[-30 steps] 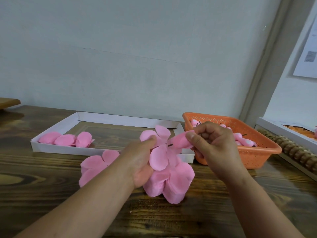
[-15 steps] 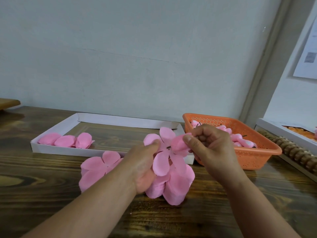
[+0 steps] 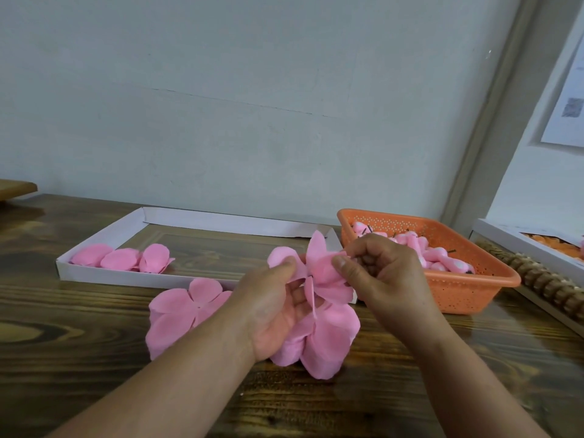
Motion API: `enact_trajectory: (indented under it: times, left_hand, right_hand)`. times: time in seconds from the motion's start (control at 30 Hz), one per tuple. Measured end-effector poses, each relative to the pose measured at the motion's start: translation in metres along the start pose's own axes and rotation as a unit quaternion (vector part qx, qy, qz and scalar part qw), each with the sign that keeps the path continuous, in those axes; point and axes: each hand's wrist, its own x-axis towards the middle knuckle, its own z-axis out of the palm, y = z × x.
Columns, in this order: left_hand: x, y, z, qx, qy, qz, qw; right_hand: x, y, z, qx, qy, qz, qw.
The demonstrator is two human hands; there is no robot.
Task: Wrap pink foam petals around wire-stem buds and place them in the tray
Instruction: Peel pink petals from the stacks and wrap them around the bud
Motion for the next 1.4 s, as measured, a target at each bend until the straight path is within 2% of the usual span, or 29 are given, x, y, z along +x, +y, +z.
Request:
enact_trajectory:
  times: [0.43,0.67,0.87,0.97,1.17,1.27,1.4]
  left_hand:
    - [0.001,0.001,-0.004,-0.069,-0.048,-0.039,0.996]
    - [0.004,-0.004,-0.003,-0.07,0.032,-0.012,0.997]
    - [0.001,-0.005,0.001,-0.045,0.042,0.022,0.998]
    - [-0.002,-0.006,0.003,-0.044,0.022,0.034,0.998]
    - [-0.004,-0.011,0.006,-0.06,0.009,0.028,0.998]
    - [-0.005,-0.009,0.005,-0.046,-0.021,0.027,0.998]
    - [-0.001,-0.006,0.001,-0.027,0.015,0.047,0.998]
  right_hand:
    - [0.002,-0.001,-0.003,0.023,0.025,0.017,0.999]
    - [0.001,0.002,-0.001,0.008,0.005,-0.002,1.0]
    - [-0.001,0.003,0.003,-0.024,0.003,-0.003,1.0]
    - [0.0,0.006,0.005,-0.03,0.017,0.013,0.999]
    - [0.003,0.008,0.007,-0.023,0.027,0.041,0.999]
    - [0.002,0.005,0.005,-0.035,0.002,0.029,0.999]
    - [-0.002,-0.001,0.003,-0.058,-0.043,0.004,0.997]
